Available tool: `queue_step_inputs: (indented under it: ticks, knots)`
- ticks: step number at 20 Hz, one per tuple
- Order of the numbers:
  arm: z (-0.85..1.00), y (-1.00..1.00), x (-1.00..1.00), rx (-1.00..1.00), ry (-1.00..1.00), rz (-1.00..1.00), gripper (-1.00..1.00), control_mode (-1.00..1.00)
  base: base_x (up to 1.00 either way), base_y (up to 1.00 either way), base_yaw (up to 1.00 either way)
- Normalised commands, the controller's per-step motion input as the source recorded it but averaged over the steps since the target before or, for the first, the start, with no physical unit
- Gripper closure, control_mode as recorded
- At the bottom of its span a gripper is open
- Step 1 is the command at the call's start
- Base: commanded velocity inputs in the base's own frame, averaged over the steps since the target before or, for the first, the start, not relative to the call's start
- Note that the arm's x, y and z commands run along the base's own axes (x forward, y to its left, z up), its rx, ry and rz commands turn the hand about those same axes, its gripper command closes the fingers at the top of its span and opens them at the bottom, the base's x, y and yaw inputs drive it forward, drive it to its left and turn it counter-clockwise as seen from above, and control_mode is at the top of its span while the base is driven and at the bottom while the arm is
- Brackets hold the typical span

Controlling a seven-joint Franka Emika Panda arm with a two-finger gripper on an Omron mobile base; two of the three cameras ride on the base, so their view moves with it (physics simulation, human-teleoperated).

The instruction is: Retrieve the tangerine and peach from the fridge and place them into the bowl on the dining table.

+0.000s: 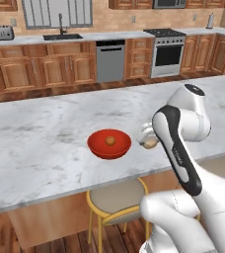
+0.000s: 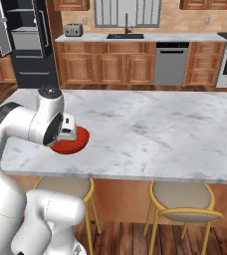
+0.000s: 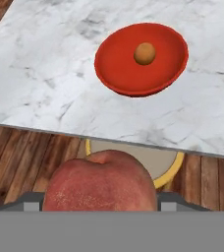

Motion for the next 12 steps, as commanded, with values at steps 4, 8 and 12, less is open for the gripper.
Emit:
queue_step_inputs:
  ticks: [4, 8, 12]
  knots:
    - [-0.23, 0.13, 0.89, -0.01, 0.02, 0.0, 1.0, -1.0, 0.0, 0.0, 0.0]
    - [-0.33, 0.25, 0.52, -0.1, 0.0, -0.09, 1.0, -1.0, 0.0, 0.0, 0.0]
    - [-0.35, 0.29, 0.29, -0.18, -0.02, -0.15, 1.0, -1.0, 0.0, 0.0, 0.0]
